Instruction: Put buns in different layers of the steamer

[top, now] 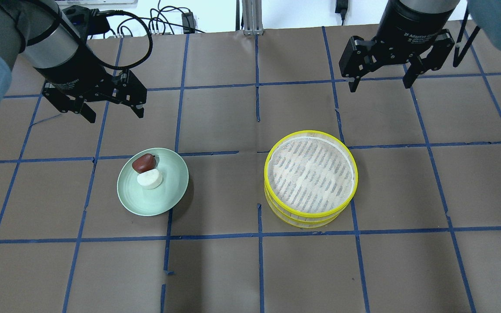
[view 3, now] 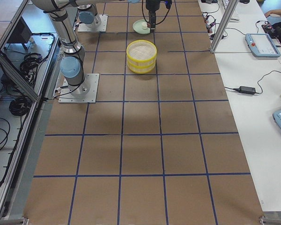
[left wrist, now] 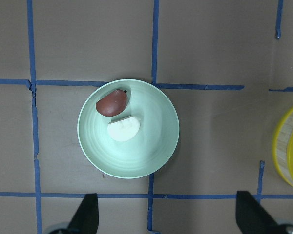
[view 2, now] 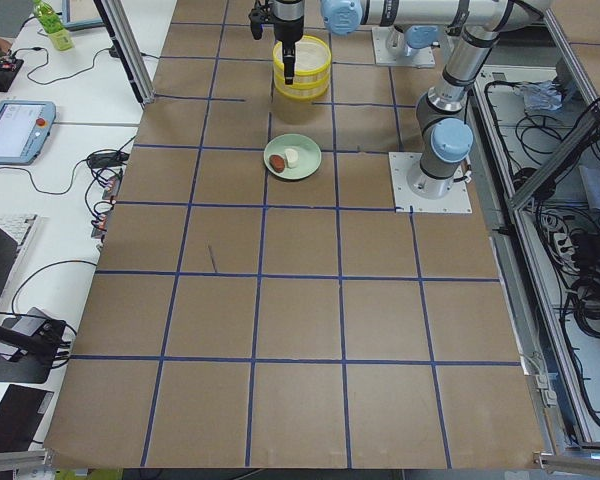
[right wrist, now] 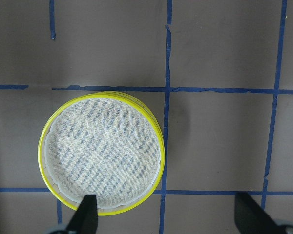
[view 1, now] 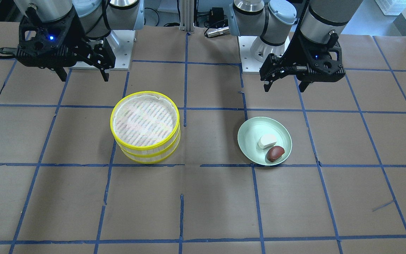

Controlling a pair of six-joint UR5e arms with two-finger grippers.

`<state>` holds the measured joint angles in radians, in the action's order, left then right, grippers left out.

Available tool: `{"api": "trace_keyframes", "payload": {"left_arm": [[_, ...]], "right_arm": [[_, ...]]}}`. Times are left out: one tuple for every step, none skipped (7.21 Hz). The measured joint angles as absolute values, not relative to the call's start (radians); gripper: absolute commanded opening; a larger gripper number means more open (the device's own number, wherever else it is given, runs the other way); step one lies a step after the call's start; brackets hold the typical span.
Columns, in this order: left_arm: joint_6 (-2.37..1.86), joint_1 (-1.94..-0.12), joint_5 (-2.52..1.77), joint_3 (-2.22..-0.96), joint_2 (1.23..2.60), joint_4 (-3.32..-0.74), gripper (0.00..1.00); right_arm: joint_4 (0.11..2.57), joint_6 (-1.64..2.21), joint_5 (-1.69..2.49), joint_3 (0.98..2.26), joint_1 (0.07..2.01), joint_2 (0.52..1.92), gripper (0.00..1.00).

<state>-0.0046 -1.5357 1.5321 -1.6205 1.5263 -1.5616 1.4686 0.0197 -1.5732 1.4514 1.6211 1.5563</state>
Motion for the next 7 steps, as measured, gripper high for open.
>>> {"api": "trace_keyframes", "payload": {"left_arm": [[-0.005, -1.536, 1.531, -1.620, 1.526, -1.562, 1.00], [-0.005, -1.537, 1.530, -1.621, 1.526, -1.562, 1.00], [-0.005, -1.537, 1.532, -1.621, 1.526, -1.562, 1.00], [-0.005, -1.536, 1.534, -1.621, 1.524, -1.563, 1.00], [-0.004, -1.535, 1.535, -1.622, 1.521, -1.563, 1.00], [0.000, -1.532, 1.539, -1.627, 1.516, -1.565, 1.00], [0.013, -1.527, 1.543, -1.655, 1.517, -1.562, 1.00]], "right_arm": [[1.469, 0.020, -1.574, 1.453, 1.622, 1.558, 1.00], [1.469, 0.022, -1.574, 1.456, 1.622, 1.559, 1.00], [1.468, 0.025, -1.574, 1.458, 1.623, 1.559, 1.00], [1.465, 0.024, -1.575, 1.464, 1.623, 1.559, 1.00], [1.463, 0.024, -1.571, 1.487, 1.625, 1.556, 1.00], [1.467, 0.026, -1.565, 1.529, 1.626, 1.550, 0.99], [1.490, 0.023, -1.565, 1.587, 1.627, 1.545, 0.97]]}}
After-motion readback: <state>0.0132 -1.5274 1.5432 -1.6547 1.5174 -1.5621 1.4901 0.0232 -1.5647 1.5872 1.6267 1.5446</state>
